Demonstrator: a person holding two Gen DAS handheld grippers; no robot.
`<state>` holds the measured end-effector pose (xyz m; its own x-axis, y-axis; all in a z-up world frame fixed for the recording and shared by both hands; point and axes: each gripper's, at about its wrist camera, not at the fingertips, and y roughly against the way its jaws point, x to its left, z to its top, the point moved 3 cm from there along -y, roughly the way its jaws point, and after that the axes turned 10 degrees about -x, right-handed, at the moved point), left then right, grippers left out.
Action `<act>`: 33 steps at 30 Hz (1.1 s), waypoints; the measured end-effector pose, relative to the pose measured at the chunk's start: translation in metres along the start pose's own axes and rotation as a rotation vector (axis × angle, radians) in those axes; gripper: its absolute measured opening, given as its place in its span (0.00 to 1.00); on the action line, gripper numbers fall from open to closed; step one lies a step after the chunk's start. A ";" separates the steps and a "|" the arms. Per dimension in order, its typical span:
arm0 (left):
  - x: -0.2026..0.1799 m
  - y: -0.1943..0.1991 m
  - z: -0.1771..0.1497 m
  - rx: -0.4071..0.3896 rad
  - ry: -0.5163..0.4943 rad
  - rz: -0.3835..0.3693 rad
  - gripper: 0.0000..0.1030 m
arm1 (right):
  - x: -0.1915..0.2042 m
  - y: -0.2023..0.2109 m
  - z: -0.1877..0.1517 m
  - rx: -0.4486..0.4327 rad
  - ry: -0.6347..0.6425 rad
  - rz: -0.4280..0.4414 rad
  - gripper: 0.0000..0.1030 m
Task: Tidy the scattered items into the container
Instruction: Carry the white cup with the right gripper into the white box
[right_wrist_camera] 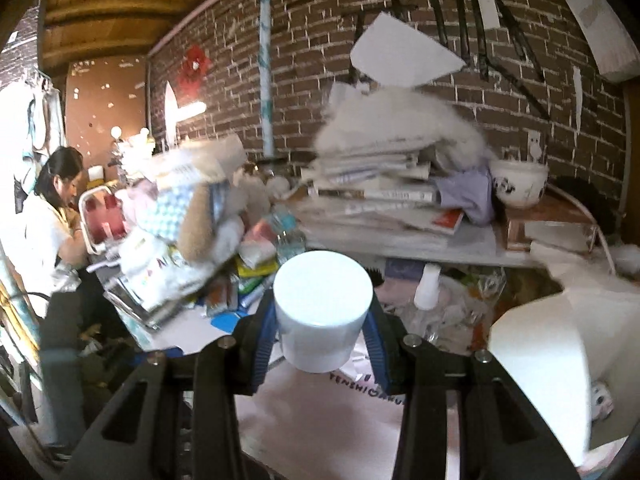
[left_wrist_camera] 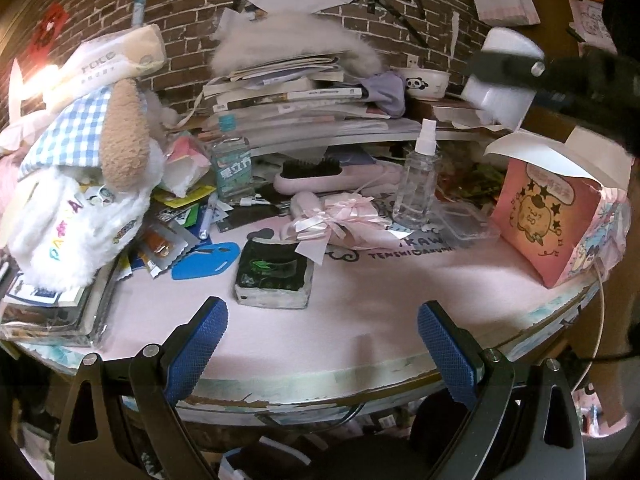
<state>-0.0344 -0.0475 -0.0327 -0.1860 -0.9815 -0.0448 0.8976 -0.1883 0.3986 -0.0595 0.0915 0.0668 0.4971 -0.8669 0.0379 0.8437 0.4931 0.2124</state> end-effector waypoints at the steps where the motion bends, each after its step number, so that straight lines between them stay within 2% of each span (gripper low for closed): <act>1: -0.001 0.000 0.000 0.000 -0.002 -0.002 0.93 | -0.002 0.004 0.004 0.000 -0.001 0.002 0.37; 5: -0.006 -0.001 0.001 0.002 -0.011 -0.011 0.93 | -0.015 0.020 0.020 0.019 -0.009 -0.012 0.37; 8: -0.009 -0.002 0.002 0.005 -0.018 -0.019 0.93 | -0.036 0.031 0.028 0.044 -0.001 -0.068 0.37; 15: -0.017 -0.008 0.003 0.011 -0.024 -0.035 0.93 | -0.115 0.050 0.033 0.184 -0.005 -0.271 0.37; 18: -0.020 -0.009 0.003 0.015 -0.029 -0.041 0.93 | -0.150 0.061 0.030 0.239 0.022 -0.391 0.37; 22: -0.024 -0.009 0.003 0.018 -0.037 -0.051 0.93 | -0.184 0.065 0.020 0.332 0.025 -0.461 0.37; 28: -0.030 -0.010 0.002 0.022 -0.050 -0.051 0.93 | -0.215 0.051 -0.004 0.486 0.025 -0.489 0.37; 33: -0.030 -0.011 0.002 0.027 -0.052 -0.049 0.93 | -0.226 0.038 -0.014 0.564 0.056 -0.511 0.37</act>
<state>-0.0391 -0.0157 -0.0339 -0.2509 -0.9678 -0.0179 0.8758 -0.2349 0.4216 -0.1372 0.3072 0.0522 0.0945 -0.9649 -0.2451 0.7477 -0.0938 0.6573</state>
